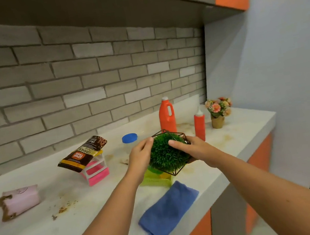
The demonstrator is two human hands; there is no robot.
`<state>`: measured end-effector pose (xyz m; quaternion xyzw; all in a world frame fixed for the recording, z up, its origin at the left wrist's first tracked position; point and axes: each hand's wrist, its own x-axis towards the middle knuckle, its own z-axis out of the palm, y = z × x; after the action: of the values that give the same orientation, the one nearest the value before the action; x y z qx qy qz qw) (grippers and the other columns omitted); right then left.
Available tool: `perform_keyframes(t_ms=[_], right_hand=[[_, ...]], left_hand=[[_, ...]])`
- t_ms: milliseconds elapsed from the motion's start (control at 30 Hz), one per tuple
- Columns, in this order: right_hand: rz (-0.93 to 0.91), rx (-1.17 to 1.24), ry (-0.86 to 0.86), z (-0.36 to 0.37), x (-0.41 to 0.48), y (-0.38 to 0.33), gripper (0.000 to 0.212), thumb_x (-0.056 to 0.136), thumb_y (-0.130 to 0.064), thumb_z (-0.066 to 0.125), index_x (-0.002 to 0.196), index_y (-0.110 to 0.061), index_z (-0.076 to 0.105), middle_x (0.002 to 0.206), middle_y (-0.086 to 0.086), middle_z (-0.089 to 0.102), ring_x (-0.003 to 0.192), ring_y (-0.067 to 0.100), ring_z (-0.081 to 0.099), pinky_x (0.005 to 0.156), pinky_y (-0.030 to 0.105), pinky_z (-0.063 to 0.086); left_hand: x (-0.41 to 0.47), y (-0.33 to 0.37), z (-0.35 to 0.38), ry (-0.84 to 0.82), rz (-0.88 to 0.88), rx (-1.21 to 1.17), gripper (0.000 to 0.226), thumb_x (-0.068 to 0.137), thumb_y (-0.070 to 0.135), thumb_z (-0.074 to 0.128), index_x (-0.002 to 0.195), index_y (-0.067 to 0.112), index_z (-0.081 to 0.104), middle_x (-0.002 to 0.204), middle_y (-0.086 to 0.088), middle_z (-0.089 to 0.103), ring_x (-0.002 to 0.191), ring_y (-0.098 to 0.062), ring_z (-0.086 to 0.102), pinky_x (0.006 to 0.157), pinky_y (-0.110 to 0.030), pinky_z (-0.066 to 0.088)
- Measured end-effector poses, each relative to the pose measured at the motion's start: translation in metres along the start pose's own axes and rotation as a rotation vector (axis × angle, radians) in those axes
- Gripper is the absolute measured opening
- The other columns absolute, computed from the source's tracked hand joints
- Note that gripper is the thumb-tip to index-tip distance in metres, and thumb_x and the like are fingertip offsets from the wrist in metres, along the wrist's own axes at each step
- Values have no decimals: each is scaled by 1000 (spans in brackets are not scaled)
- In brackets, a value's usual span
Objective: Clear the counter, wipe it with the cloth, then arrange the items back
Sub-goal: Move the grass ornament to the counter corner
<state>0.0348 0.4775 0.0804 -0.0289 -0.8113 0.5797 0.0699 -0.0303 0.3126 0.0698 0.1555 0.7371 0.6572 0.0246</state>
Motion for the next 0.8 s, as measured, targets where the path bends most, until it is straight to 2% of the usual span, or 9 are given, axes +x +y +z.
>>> perform_keyframes(t_ms=[67,133,267,333,400,567,667,800], right_hand=[[6,4,9,-28,-4,8,26,79,-51,65,96,-32,61,104,-1,69,96,16,67,85,37,57],[10,14,25,-55,-8,17,27,80,-52,63,98,-32,59,104,-1,68,95,15,66,83,34,57],[17,28,83,-105,-11,37,37,82,-54,59,110,-32,55,105,-4,66,98,15,64,82,35,57],[38,46,117,-127,-9,47,49,79,-58,59,117,-28,54,109,-2,65,99,17,64,83,38,57],[56,77,146,-147,-5,56,53,78,-60,59,119,-27,53,111,-1,65,99,18,65,82,39,58],[72,136,213,-190,13,75,51,80,-60,56,121,-29,53,112,-3,64,100,17,64,77,35,59],[87,151,272,-213,27,85,47,82,-59,54,117,-28,52,111,-3,63,98,16,64,73,32,59],[105,180,338,-247,41,97,33,85,-56,51,105,-31,53,108,-4,63,96,15,64,72,32,59]], left_hand=[[5,5,31,-8,10,-24,25,96,33,47,105,23,67,108,-5,68,101,-21,63,89,-41,52],[9,9,61,-19,15,-43,25,95,34,48,107,22,67,110,-5,68,103,-20,63,93,-43,50],[18,12,118,-43,26,-63,27,94,36,50,110,23,67,113,-2,66,107,-19,61,97,-43,48],[23,15,142,-61,34,-75,21,95,34,49,105,27,66,107,1,66,104,-17,60,92,-36,50],[31,17,163,-97,31,-79,20,96,31,47,106,27,64,106,3,64,102,-15,59,87,-29,49],[69,15,210,-176,54,-19,37,91,40,51,121,19,62,121,1,63,113,-16,57,101,-39,46],[95,14,238,-225,74,-14,35,94,36,50,122,19,61,121,0,63,112,-16,57,97,-35,47],[124,16,279,-271,55,17,36,95,36,48,126,19,57,124,-4,60,114,-23,55,98,-43,45]])
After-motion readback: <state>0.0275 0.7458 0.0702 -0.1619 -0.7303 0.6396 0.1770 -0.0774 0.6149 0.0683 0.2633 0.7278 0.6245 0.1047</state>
